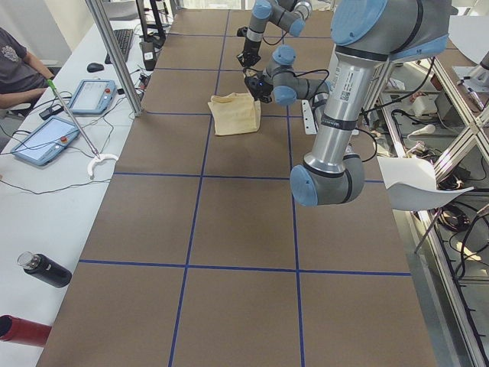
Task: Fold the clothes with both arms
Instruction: 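Grasp the near edge with both grippers and fold it toward the far edge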
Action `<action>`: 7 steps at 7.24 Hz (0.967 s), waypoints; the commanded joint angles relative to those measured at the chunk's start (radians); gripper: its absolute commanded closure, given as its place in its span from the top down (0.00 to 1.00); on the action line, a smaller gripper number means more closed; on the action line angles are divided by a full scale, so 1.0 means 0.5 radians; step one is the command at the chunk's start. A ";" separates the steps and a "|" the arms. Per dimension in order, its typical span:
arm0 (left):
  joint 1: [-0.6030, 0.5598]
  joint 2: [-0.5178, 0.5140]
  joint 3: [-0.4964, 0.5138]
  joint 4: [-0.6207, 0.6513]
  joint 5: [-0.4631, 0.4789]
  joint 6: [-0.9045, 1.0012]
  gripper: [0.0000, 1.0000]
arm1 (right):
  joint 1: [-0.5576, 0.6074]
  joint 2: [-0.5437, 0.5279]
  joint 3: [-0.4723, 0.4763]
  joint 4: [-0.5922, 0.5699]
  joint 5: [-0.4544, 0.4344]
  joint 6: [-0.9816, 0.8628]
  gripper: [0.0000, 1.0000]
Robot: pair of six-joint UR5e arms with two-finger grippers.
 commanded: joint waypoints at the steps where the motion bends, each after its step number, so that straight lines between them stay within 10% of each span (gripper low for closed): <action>1: -0.186 -0.083 0.390 -0.241 -0.004 0.121 0.00 | 0.153 0.291 -0.574 0.223 0.114 -0.192 0.00; 5: -0.272 -0.233 0.922 -0.628 0.002 0.146 0.00 | 0.236 0.470 -1.121 0.562 0.203 -0.474 0.06; 6: -0.345 -0.233 0.996 -0.684 0.002 0.322 0.44 | 0.260 0.555 -1.317 0.726 0.200 -0.533 0.99; 7: -0.464 -0.233 1.015 -0.691 -0.004 0.524 0.84 | 0.382 0.705 -1.513 0.752 0.297 -0.637 1.00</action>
